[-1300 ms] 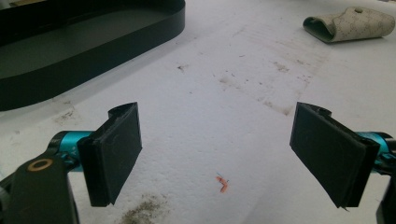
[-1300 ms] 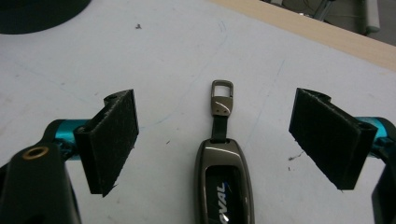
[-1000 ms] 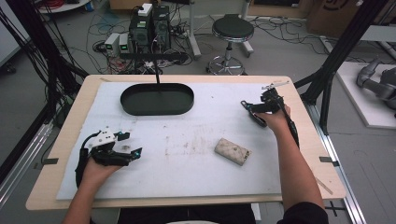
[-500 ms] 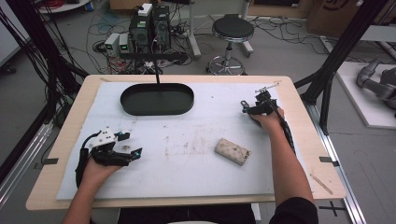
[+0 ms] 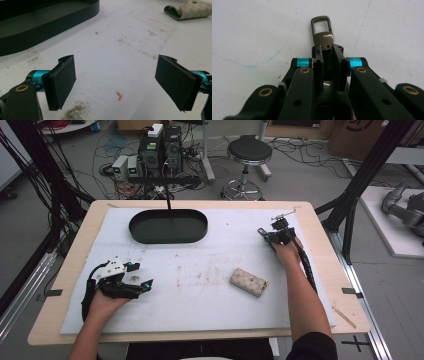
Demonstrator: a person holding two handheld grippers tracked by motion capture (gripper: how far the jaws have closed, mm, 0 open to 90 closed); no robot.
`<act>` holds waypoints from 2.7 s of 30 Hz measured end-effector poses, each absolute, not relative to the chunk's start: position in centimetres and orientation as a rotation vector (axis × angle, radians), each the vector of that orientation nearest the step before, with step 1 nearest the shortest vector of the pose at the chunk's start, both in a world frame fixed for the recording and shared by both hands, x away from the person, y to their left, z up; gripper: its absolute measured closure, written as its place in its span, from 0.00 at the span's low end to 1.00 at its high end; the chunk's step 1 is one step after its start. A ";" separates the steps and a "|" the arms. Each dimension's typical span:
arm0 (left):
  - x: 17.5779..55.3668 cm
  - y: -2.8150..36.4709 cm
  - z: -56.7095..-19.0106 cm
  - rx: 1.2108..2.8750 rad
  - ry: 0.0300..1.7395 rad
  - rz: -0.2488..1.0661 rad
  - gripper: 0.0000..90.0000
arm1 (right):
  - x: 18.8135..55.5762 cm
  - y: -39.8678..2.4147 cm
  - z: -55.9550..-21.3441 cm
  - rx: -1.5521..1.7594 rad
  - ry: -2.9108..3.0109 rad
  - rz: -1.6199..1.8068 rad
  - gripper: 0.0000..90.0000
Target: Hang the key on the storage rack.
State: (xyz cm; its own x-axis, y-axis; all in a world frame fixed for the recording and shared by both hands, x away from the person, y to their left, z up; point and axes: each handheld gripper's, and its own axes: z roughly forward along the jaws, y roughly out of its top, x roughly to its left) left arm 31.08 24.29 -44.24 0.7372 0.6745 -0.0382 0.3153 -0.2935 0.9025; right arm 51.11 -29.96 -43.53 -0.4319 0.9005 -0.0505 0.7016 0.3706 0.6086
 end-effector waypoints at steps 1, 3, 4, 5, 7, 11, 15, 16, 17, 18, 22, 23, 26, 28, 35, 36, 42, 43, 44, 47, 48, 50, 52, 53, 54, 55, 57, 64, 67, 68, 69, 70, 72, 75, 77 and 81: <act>31.1 24.3 -44.2 1.896 0.761 0.431 0.19 | 51.1 -29.9 -43.5 1.402 2.259 0.729 0.92; 31.1 24.3 -44.2 1.894 0.762 0.432 0.19 | 51.0 -30.0 -43.4 1.393 2.263 0.726 0.94; 31.1 24.4 -44.2 1.894 0.763 0.432 0.19 | 51.0 -30.0 -43.3 1.396 2.263 0.728 0.95; 31.1 24.4 -44.2 1.893 0.765 0.432 0.19 | 50.9 -30.0 -43.3 1.392 2.260 0.726 0.96; 31.1 24.4 -44.2 1.893 0.764 0.432 0.19 | 50.8 -30.1 -43.1 1.392 2.256 0.741 0.97; 31.1 24.4 -44.2 1.892 0.764 0.433 0.19 | 50.5 -30.6 -42.4 1.395 2.243 0.805 0.98; 31.1 24.4 -44.2 1.891 0.761 0.434 0.19 | 50.1 -30.8 -41.7 1.386 2.228 0.845 0.98; 31.1 24.4 -44.2 1.891 0.759 0.433 0.19 | 49.8 -30.8 -41.1 1.374 2.221 0.874 0.98; 31.1 24.4 -44.1 1.891 0.759 0.434 0.19 | 49.7 -30.9 -40.9 1.365 2.215 0.886 0.98; 31.1 24.4 -44.1 1.891 0.759 0.434 0.19 | 49.5 -30.9 -40.6 1.361 2.214 0.899 0.98; 31.1 24.3 -44.1 1.890 0.755 0.433 0.19 | 48.9 -31.0 -39.6 1.330 2.216 0.950 0.98; 31.1 24.3 -44.1 1.890 0.755 0.433 0.19 | 48.7 -30.9 -39.4 1.318 2.215 0.968 0.98; 31.1 24.3 -44.1 1.891 0.755 0.431 0.19 | 48.2 -30.7 -38.6 1.267 2.217 0.995 0.98; 31.1 24.3 -44.0 1.891 0.753 0.431 0.19 | 47.8 -30.5 -38.1 1.242 2.213 1.020 0.98; 31.0 24.2 -44.0 1.890 0.754 0.430 0.19 | 47.0 -29.9 -36.2 1.191 2.213 1.089 0.98; 31.0 24.2 -44.0 1.886 0.755 0.429 0.19 | 47.0 -29.7 -35.9 1.183 2.209 1.101 0.98; 30.9 24.4 -43.8 1.881 0.754 0.435 0.19 | 46.6 -28.1 -33.5 1.139 2.197 1.167 0.98; 30.9 24.4 -43.8 1.883 0.752 0.435 0.19 | 46.7 -27.8 -33.1 1.133 2.204 1.171 0.98; 30.9 24.4 -43.8 1.883 0.752 0.435 0.19 | 46.7 -27.4 -32.8 1.109 2.194 1.186 0.98; 30.9 24.5 -43.8 1.881 0.753 0.437 0.19 | 46.8 -26.5 -31.9 1.093 2.198 1.218 0.98; 30.9 24.5 -43.8 1.881 0.753 0.437 0.19 | 46.8 -26.5 -31.9 1.093 2.198 1.218 0.98; 30.9 24.6 -43.7 1.879 0.751 0.440 0.19 | 47.1 -25.5 -31.2 1.072 2.209 1.225 0.98; 30.8 24.6 -43.6 1.874 0.750 0.440 0.19 | 47.3 -24.9 -30.8 1.050 2.220 1.233 0.98; 30.8 24.6 -43.6 1.873 0.750 0.442 0.19 | 47.4 -24.5 -30.6 1.053 2.221 1.236 0.98; 30.8 24.6 -43.6 1.873 0.750 0.442 0.19 | 47.5 -24.2 -30.5 1.044 2.232 1.233 0.98; 30.8 24.6 -43.6 1.873 0.750 0.440 0.19 | 47.6 -23.8 -30.3 1.029 2.235 1.234 0.98; 30.8 24.5 -43.6 1.879 0.747 0.442 0.19 | 47.9 -23.1 -29.9 1.013 2.235 1.249 0.98; 30.8 24.4 -43.5 1.878 0.743 0.439 0.19 | 48.8 -20.5 -28.6 0.952 2.260 1.265 0.98; 30.8 24.5 -43.6 1.876 0.746 0.440 0.19 | 49.2 -19.3 -28.1 0.928 2.275 1.261 0.98; 30.8 24.5 -43.6 1.874 0.747 0.439 0.19 | 49.4 -18.9 -27.9 0.916 2.277 1.260 0.98; 30.8 24.5 -43.5 1.872 0.748 0.438 0.19 | 49.5 -18.5 -27.8 0.914 2.281 1.261 0.98; 30.8 24.5 -43.5 1.872 0.747 0.438 0.19 | 49.6 -18.0 -27.6 0.908 2.287 1.264 0.98; 30.8 24.5 -43.5 1.871 0.749 0.438 0.19 | 49.9 -17.2 -27.2 0.894 2.293 1.260 0.98; 30.8 24.5 -43.5 1.873 0.746 0.438 0.19 | 50.3 -15.9 -26.9 0.872 2.304 1.270 0.98; 30.8 24.5 -43.5 1.874 0.741 0.445 0.19 | 50.6 -15.1 -26.7 0.871 2.310 1.269 0.98; 30.7 24.6 -43.5 1.874 0.744 0.448 0.19 | 51.3 -13.5 -26.6 0.870 2.322 1.272 0.98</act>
